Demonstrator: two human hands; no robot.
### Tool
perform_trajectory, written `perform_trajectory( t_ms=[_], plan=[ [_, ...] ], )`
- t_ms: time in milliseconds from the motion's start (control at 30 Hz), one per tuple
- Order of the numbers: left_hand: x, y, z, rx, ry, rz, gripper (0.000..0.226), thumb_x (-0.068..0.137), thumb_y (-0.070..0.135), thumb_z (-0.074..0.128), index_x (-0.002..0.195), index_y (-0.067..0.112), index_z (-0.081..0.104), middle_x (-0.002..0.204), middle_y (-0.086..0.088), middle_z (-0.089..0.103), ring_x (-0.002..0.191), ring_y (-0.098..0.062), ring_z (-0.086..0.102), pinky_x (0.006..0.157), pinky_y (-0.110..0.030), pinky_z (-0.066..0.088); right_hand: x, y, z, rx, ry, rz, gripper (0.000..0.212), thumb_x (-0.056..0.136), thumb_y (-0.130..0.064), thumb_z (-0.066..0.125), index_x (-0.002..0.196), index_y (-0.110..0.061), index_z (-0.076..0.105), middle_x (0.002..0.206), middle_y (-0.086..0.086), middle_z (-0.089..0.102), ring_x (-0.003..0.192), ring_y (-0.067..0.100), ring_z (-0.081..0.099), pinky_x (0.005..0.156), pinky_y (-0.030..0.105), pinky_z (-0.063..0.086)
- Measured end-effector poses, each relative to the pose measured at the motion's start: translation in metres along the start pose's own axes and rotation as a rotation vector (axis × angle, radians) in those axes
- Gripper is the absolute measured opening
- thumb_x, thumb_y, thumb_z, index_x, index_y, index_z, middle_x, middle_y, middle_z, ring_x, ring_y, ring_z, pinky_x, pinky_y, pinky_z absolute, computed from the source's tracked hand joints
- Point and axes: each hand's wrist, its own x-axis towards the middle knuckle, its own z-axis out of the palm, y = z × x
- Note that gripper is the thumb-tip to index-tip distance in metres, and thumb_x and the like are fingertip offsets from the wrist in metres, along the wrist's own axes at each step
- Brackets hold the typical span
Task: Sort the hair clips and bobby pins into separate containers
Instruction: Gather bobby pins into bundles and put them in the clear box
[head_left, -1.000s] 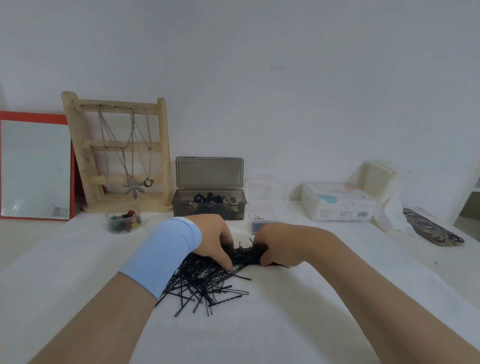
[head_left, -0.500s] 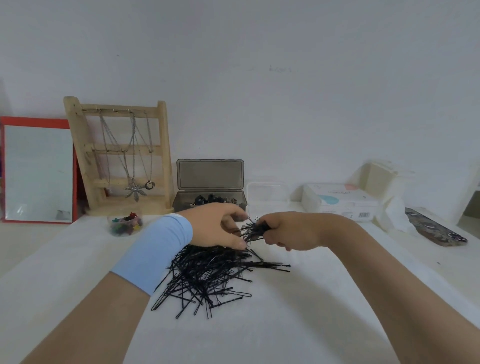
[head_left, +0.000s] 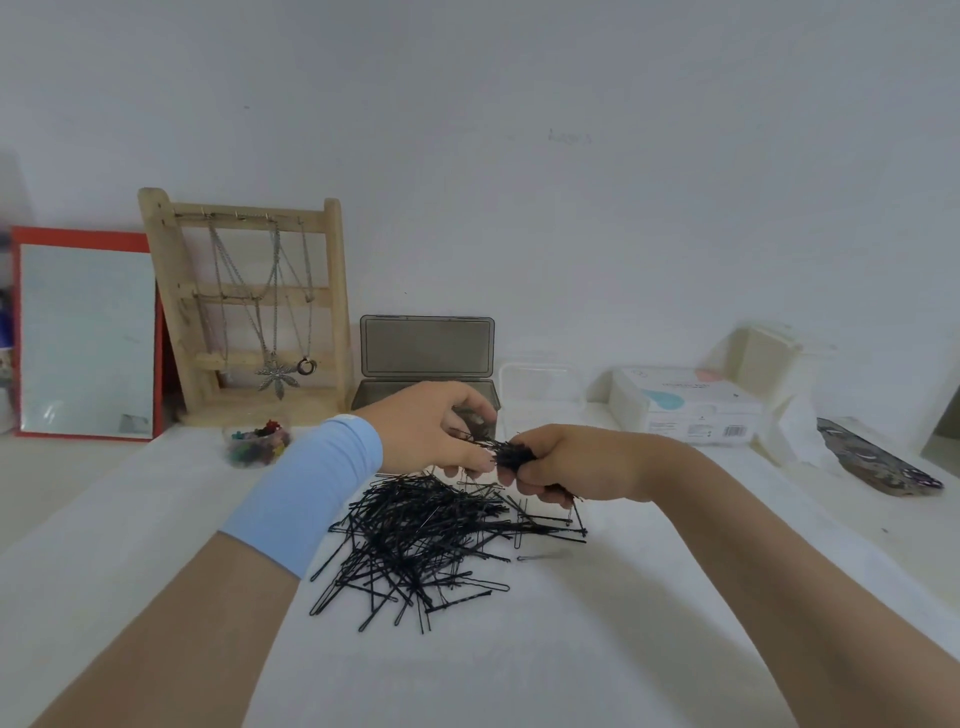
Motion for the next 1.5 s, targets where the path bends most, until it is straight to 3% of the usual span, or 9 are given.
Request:
perform_trajectory(
  t_ms=[233, 367, 533, 800, 900, 1000, 1233, 1400, 1500],
  plan=[
    [-0.008, -0.009, -0.008, 0.071, -0.106, -0.067, 0.013, 0.092, 0.024, 0.067, 0.105, 0.023, 0.070, 0.084, 0.009, 0.076, 0.066, -0.007, 0.066, 0.079, -0.023, 0.054, -0.011, 0.004, -0.017, 0.026, 0.018, 0.144, 0.019, 0.089, 0.000, 0.041, 0.084, -0.015, 0.051, 0.071, 0.003, 0.046, 0.058, 0.018, 0.039, 0.055, 0.028, 0.032],
    [-0.005, -0.002, -0.002, 0.146, -0.062, -0.048, 0.025, 0.101, 0.029, 0.049, 0.116, 0.030, 0.068, 0.100, 0.019, 0.072, 0.093, 0.001, 0.066, 0.091, -0.023, 0.048, -0.005, 0.005, -0.012, 0.252, 0.083, 0.006, 0.017, 0.093, 0.003, 0.038, 0.093, -0.007, 0.052, 0.078, 0.012, 0.053, 0.061, 0.023, 0.045, 0.056, 0.032, 0.034],
    [0.001, 0.010, 0.000, -0.198, 0.138, 0.044, 0.018, 0.098, 0.028, 0.056, 0.102, 0.018, 0.071, 0.084, 0.005, 0.076, 0.073, -0.009, 0.070, 0.066, -0.021, 0.055, 0.004, 0.011, -0.004, 0.340, 0.104, -0.030, 0.019, 0.098, 0.001, 0.039, 0.095, -0.008, 0.056, 0.073, 0.009, 0.051, 0.061, 0.023, 0.047, 0.058, 0.031, 0.038],
    [0.002, 0.009, 0.005, -0.112, 0.317, 0.048, 0.017, 0.086, 0.027, 0.072, 0.096, 0.024, 0.058, 0.068, 0.005, 0.073, 0.055, -0.007, 0.065, 0.053, -0.021, 0.050, 0.008, 0.010, 0.009, 0.572, -0.031, -0.114, 0.020, 0.102, 0.000, 0.038, 0.100, -0.007, 0.057, 0.086, 0.015, 0.059, 0.061, 0.022, 0.050, 0.062, 0.034, 0.046],
    [0.005, 0.006, 0.005, -0.001, 0.503, 0.024, 0.019, 0.087, 0.048, 0.065, 0.098, 0.036, 0.056, 0.083, 0.016, 0.066, 0.073, 0.007, 0.060, 0.068, -0.023, 0.047, 0.009, 0.011, 0.008, 0.612, -0.039, -0.128, 0.016, 0.100, -0.002, 0.037, 0.098, -0.011, 0.050, 0.079, 0.011, 0.057, 0.060, 0.023, 0.047, 0.061, 0.034, 0.042],
    [0.007, 0.008, 0.007, -0.207, 0.411, 0.072, 0.024, 0.100, 0.038, 0.049, 0.120, 0.035, 0.062, 0.114, 0.017, 0.066, 0.105, -0.003, 0.063, 0.097, -0.035, 0.050, 0.010, 0.012, 0.005, 0.673, -0.073, -0.108, 0.012, 0.089, -0.008, 0.039, 0.092, -0.014, 0.048, 0.074, 0.007, 0.052, 0.060, 0.022, 0.043, 0.060, 0.034, 0.037],
    [0.005, 0.013, 0.011, -0.358, 0.256, 0.174, 0.030, 0.103, 0.017, 0.046, 0.124, 0.026, 0.065, 0.120, 0.012, 0.069, 0.115, -0.007, 0.063, 0.106, -0.035, 0.046, 0.011, 0.015, 0.004, 0.856, -0.032, -0.098, 0.018, 0.098, -0.006, 0.033, 0.091, -0.015, 0.047, 0.073, 0.005, 0.052, 0.062, 0.022, 0.048, 0.057, 0.031, 0.039],
    [0.006, 0.017, 0.017, -0.165, 0.214, 0.201, 0.043, 0.102, 0.025, 0.049, 0.143, 0.036, 0.046, 0.135, 0.021, 0.054, 0.103, 0.010, 0.061, 0.086, -0.001, 0.040, 0.009, 0.013, 0.006, 0.823, -0.047, -0.123, 0.017, 0.102, -0.006, 0.037, 0.093, -0.015, 0.048, 0.072, 0.004, 0.048, 0.062, 0.020, 0.045, 0.058, 0.030, 0.035],
    [0.006, 0.019, 0.021, -0.179, 0.334, 0.220, 0.037, 0.099, 0.021, 0.055, 0.135, 0.030, 0.057, 0.127, 0.016, 0.062, 0.097, 0.001, 0.066, 0.081, -0.002, 0.043, 0.008, 0.011, 0.004, 0.801, -0.055, -0.125, 0.016, 0.102, -0.008, 0.036, 0.094, -0.016, 0.047, 0.071, 0.001, 0.038, 0.061, 0.018, 0.034, 0.059, 0.029, 0.031]
  ],
)
